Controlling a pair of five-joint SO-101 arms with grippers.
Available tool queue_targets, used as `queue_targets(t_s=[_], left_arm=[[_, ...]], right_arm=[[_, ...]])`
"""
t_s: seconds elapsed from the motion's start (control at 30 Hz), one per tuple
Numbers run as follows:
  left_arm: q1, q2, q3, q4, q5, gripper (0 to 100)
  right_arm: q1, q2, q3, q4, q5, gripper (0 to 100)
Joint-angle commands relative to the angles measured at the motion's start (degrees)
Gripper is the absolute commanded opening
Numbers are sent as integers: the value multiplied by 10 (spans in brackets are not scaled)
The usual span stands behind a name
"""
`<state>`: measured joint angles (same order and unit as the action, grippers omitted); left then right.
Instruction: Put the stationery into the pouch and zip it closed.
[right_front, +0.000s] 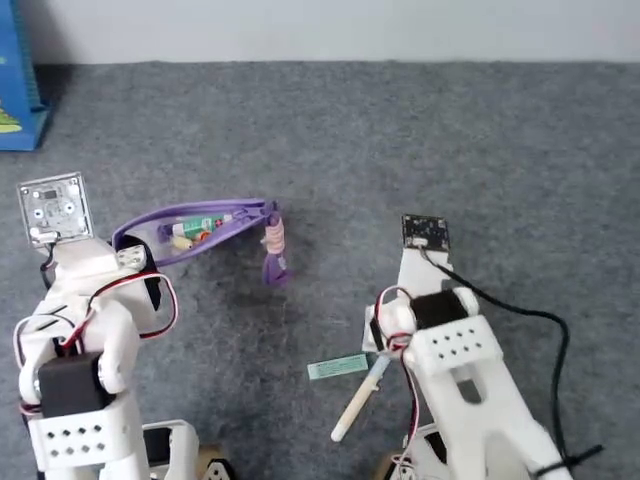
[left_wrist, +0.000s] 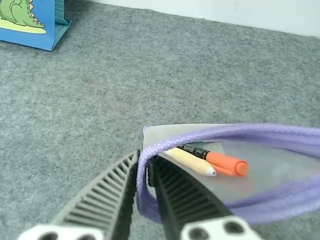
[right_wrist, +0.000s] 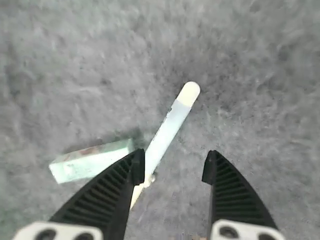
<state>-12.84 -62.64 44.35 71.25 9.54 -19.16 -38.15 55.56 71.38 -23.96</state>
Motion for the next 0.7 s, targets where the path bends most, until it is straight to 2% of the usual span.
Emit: queue_targets(t_s=[0.0,0.2,0.37,0.5,0.57,0.67], left_arm=[[-4,8,8,3,1,11],[-4,8,9,3,1,11],[-4,8,19,-1,0,11],[-4,8,19,-2,0,11],[-4,8,19,-2,0,11],[-4,8,19,-2,0,11]], right_arm=[[3,43,-16,-49,2,184],[6,125,-15,-128,2,184],[63,216,-16,-210,4,183],[77,274,-19,-233,4,182],[75,285,-21,-233,4,152],[74,275,-21,-233,3,29]])
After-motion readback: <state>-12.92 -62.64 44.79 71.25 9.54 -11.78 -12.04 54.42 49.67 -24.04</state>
